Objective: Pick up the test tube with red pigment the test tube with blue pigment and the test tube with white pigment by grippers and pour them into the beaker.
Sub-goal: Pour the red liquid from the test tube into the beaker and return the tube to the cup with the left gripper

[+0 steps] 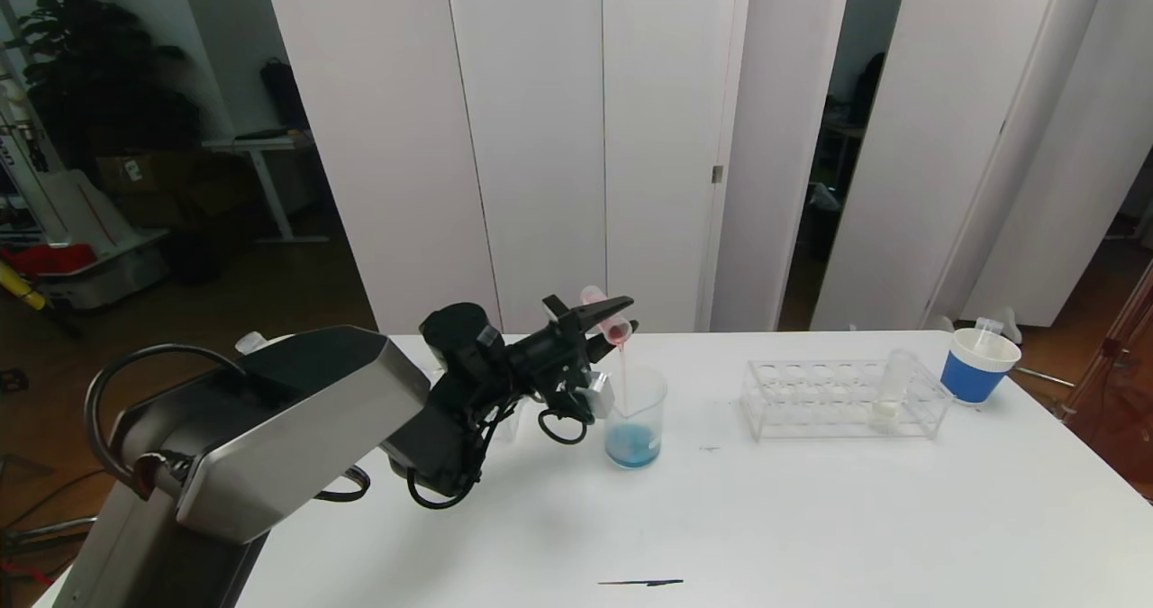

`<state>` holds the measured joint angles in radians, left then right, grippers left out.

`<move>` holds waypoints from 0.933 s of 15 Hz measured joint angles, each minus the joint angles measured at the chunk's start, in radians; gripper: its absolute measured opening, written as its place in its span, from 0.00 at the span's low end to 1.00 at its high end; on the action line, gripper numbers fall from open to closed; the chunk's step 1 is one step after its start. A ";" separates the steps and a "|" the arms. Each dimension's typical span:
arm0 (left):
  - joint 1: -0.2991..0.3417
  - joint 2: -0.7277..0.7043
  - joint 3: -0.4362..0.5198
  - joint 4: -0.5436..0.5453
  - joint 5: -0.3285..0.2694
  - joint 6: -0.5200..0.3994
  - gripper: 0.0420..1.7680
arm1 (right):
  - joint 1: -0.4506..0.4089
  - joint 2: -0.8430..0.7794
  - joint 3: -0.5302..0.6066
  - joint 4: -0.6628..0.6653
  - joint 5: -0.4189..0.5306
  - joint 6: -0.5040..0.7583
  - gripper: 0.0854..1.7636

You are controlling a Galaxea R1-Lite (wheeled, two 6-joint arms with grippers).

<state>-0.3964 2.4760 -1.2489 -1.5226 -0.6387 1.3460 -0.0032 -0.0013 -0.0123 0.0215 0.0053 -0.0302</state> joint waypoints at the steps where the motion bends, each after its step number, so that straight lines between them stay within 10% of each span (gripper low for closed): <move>1: 0.000 0.002 -0.002 0.000 0.000 0.001 0.32 | 0.000 0.000 0.000 0.000 0.000 0.000 0.99; 14: -0.009 0.006 -0.009 -0.036 0.010 0.043 0.32 | 0.000 0.000 0.000 0.000 0.000 0.000 0.99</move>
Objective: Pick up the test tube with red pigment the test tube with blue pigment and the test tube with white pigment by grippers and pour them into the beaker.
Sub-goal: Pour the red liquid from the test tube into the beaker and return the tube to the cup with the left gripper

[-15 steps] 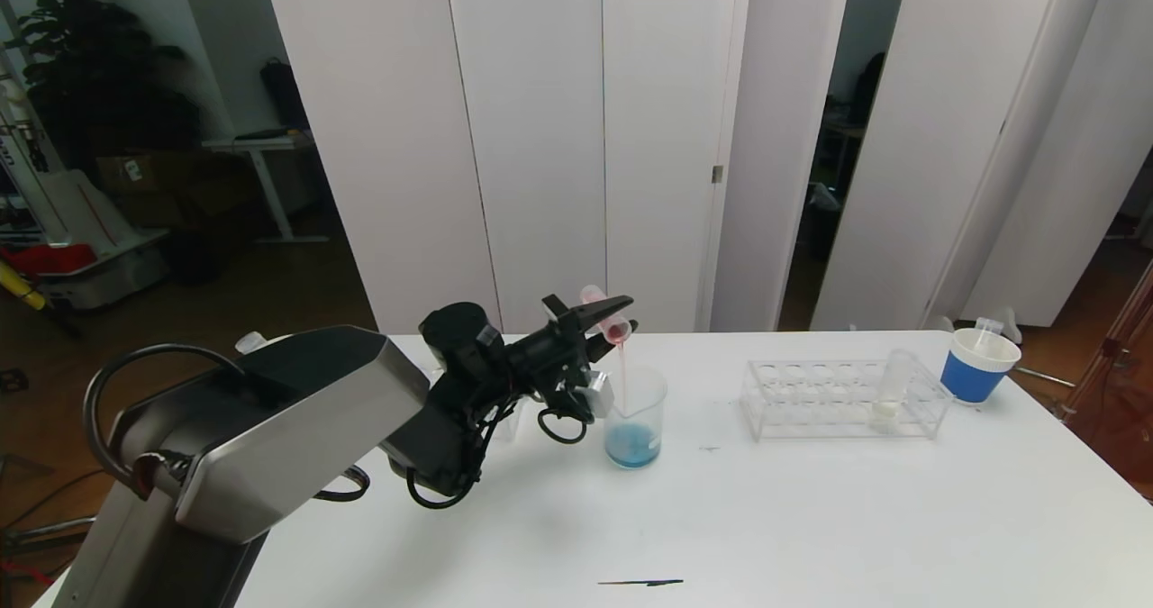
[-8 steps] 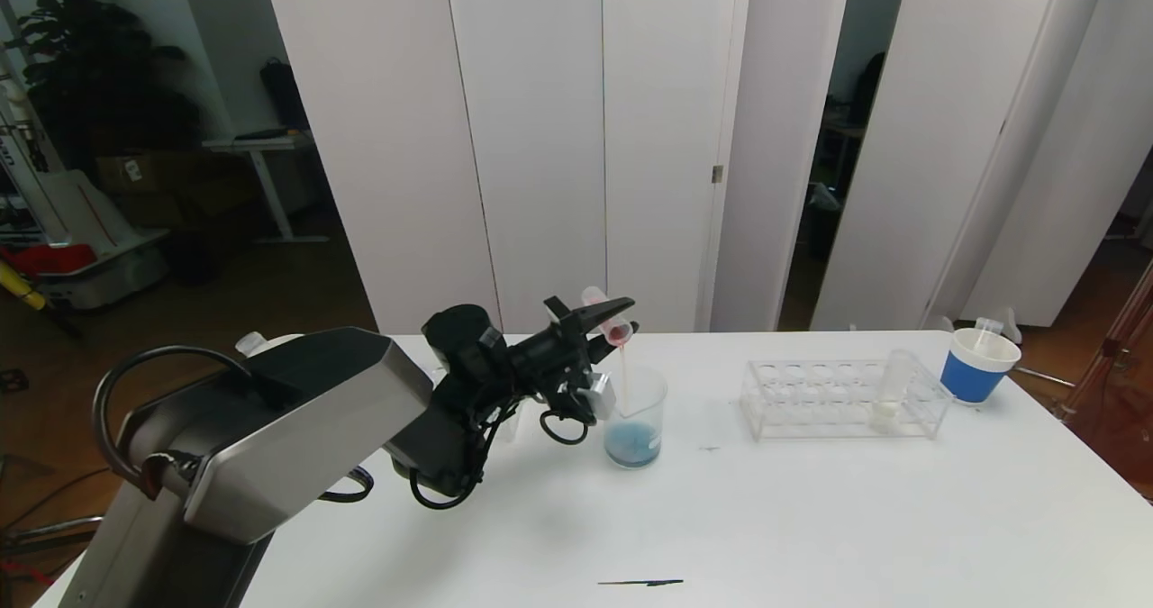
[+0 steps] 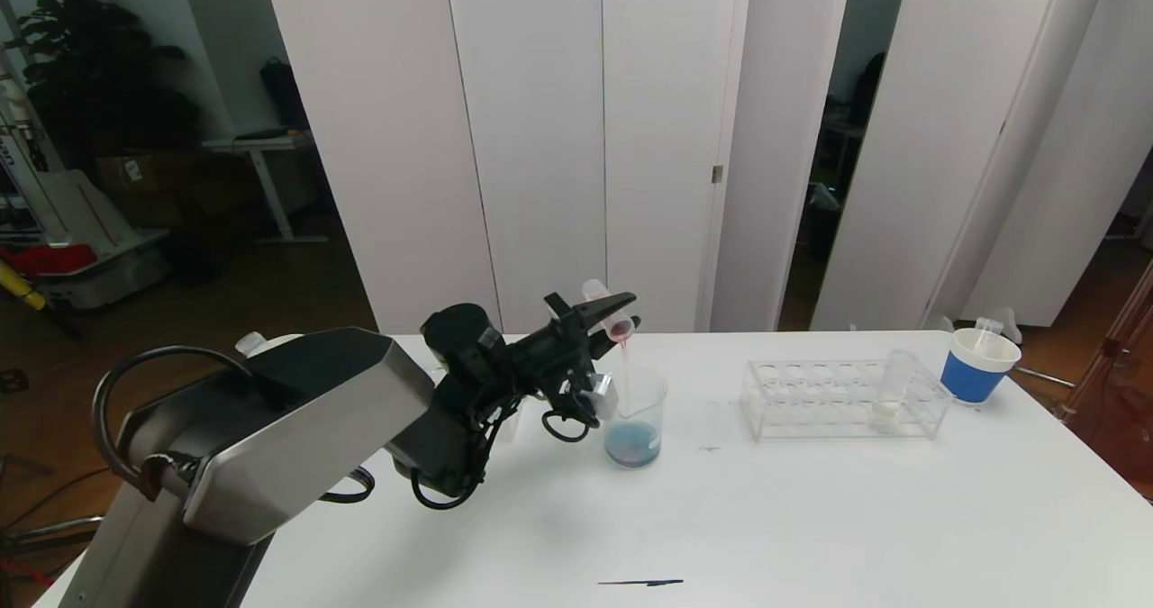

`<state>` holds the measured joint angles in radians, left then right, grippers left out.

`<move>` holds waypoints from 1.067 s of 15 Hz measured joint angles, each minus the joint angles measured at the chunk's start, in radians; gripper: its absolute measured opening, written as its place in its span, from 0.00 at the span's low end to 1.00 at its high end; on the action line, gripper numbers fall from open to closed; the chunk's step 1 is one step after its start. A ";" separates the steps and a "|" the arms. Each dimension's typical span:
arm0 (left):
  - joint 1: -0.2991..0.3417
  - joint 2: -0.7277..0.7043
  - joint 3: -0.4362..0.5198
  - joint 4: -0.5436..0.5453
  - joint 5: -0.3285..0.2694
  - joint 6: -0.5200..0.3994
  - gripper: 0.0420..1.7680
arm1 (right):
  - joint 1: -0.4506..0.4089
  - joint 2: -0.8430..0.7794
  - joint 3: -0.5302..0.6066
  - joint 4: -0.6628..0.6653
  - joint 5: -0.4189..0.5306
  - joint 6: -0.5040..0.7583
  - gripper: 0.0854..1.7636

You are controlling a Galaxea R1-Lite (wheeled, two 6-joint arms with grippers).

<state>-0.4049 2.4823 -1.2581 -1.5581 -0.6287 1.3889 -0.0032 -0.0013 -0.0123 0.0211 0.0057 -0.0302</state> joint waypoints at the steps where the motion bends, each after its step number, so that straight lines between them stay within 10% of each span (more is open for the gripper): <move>1: 0.000 0.000 0.000 -0.003 0.000 0.005 0.32 | 0.000 0.000 0.000 0.000 0.000 0.000 0.99; 16: -0.003 -0.005 0.000 -0.003 0.005 0.068 0.32 | 0.000 0.000 0.000 0.000 0.000 0.000 0.99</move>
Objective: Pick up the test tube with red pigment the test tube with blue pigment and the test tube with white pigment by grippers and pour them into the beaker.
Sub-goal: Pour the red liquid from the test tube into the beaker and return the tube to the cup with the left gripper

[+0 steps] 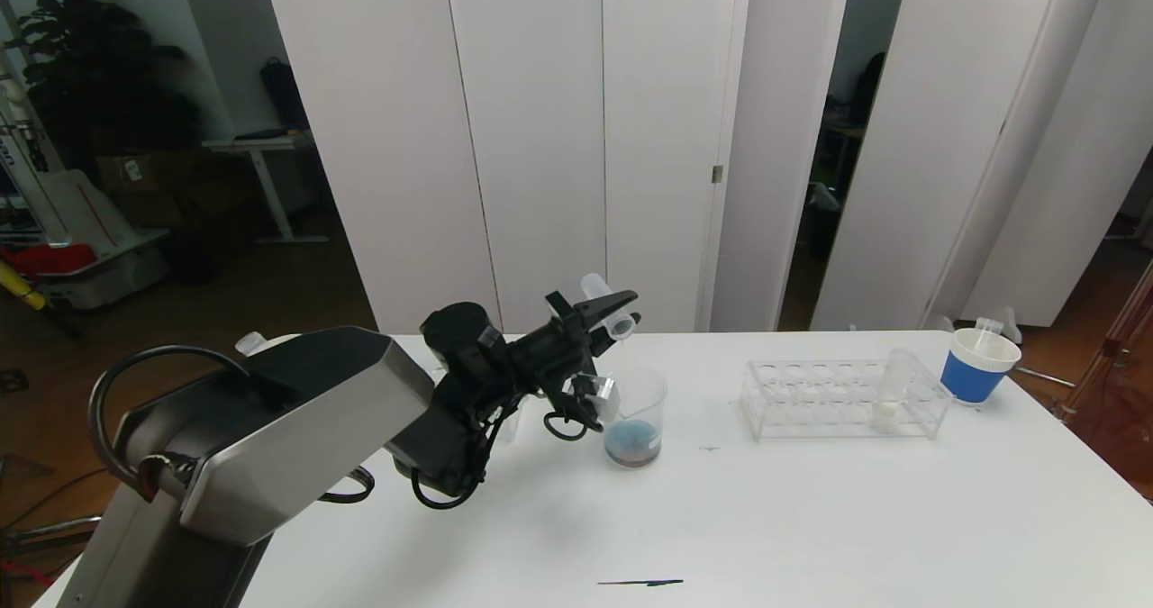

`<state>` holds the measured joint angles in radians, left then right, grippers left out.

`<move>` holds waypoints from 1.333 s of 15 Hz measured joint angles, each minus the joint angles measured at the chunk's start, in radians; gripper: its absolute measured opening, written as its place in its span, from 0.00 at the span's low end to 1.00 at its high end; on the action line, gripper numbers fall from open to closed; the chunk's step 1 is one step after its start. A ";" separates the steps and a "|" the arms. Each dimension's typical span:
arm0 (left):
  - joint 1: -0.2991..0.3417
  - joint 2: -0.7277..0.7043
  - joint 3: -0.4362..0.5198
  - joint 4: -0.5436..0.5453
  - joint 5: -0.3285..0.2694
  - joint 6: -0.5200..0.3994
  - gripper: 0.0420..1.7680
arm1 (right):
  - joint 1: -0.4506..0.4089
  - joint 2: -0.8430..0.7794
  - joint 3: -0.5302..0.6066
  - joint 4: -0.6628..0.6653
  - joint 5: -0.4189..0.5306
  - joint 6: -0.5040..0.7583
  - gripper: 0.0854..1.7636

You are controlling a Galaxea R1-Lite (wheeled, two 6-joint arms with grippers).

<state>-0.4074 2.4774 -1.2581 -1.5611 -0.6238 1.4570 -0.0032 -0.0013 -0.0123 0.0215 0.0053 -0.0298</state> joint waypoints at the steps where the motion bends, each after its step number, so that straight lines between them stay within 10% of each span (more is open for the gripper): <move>1: 0.000 0.000 0.001 0.000 0.000 -0.001 0.32 | 0.000 0.000 0.000 0.000 0.000 0.000 0.99; 12: 0.021 -0.066 0.025 0.022 0.019 -0.129 0.32 | 0.000 0.000 0.000 0.000 0.000 0.000 0.99; 20: 0.045 -0.304 0.012 0.587 0.086 -0.562 0.32 | 0.000 0.000 0.000 0.000 0.000 0.000 0.99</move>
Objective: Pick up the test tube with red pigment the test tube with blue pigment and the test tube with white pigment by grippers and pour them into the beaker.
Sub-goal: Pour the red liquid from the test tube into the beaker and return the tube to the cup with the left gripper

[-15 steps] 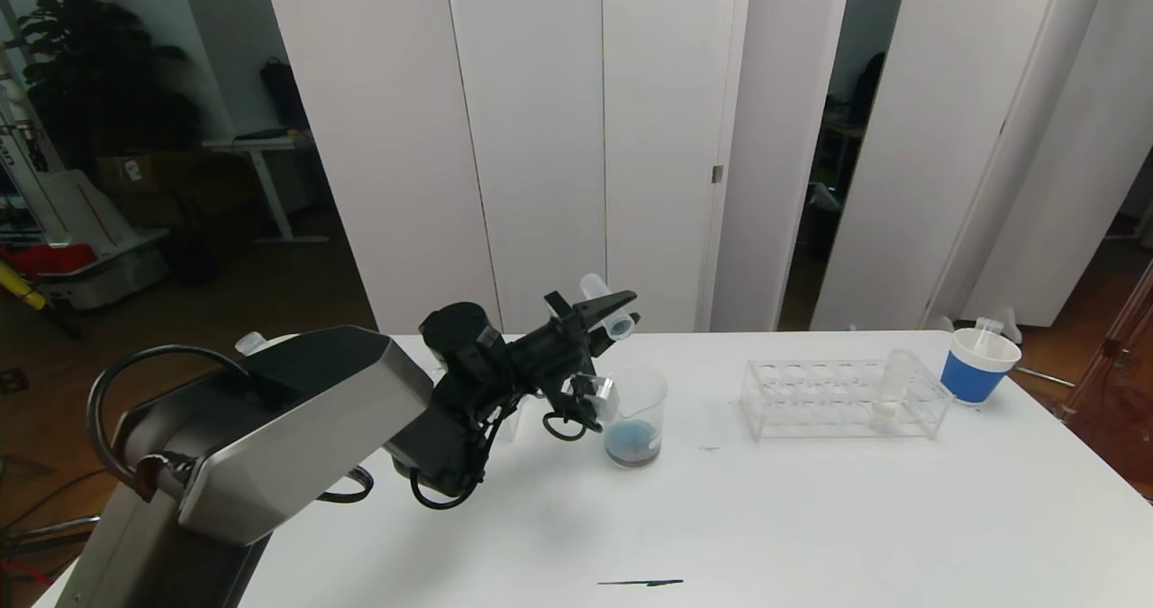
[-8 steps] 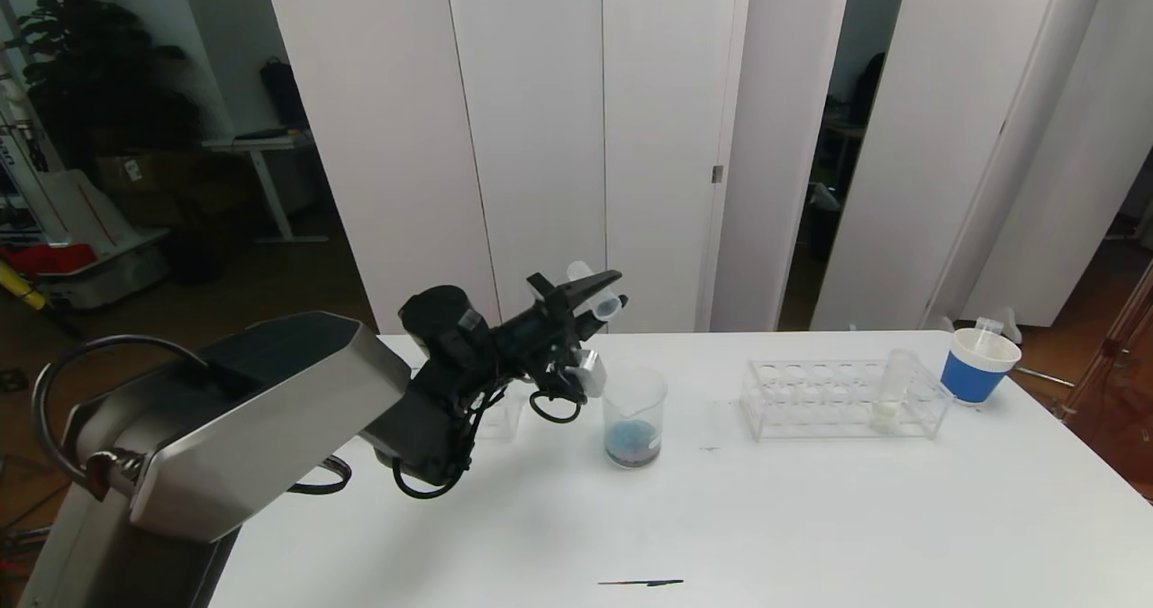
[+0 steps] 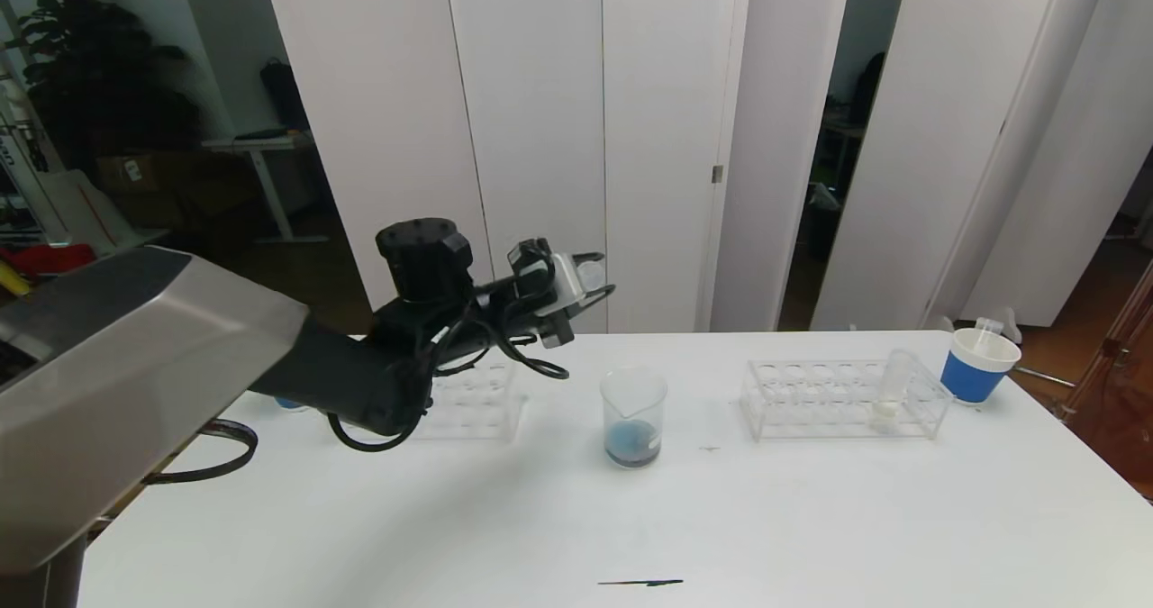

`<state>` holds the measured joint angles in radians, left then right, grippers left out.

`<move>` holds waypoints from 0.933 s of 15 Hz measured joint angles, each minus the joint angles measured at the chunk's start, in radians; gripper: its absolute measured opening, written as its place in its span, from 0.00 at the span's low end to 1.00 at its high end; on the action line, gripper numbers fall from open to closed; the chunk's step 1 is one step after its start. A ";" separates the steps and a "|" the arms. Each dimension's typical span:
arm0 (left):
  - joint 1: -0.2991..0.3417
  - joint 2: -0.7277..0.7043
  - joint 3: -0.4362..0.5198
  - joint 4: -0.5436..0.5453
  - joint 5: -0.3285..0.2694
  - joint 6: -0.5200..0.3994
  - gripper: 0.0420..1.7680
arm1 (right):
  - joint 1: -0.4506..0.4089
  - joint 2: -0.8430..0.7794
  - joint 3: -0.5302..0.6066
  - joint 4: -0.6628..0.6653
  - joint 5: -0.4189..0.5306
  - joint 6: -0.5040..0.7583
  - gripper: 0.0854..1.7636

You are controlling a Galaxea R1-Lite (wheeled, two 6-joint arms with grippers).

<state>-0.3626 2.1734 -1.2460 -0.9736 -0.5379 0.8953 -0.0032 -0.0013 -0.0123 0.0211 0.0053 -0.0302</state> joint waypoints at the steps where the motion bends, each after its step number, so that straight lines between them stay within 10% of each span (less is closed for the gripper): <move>1: 0.006 -0.034 -0.009 0.074 0.062 -0.073 0.32 | 0.000 0.000 0.000 0.000 0.000 0.000 0.99; 8: 0.007 -0.187 -0.080 0.268 0.474 -0.868 0.32 | 0.000 0.000 0.000 0.000 0.000 0.000 0.99; 10: 0.011 -0.224 -0.089 0.465 0.560 -1.063 0.32 | 0.000 0.000 0.000 0.000 0.000 0.000 0.99; 14: 0.040 -0.287 -0.099 0.638 0.631 -1.152 0.32 | 0.000 0.000 0.000 0.000 0.000 0.000 0.99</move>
<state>-0.3228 1.8868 -1.3451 -0.3353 0.0928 -0.2564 -0.0032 -0.0013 -0.0123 0.0211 0.0053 -0.0302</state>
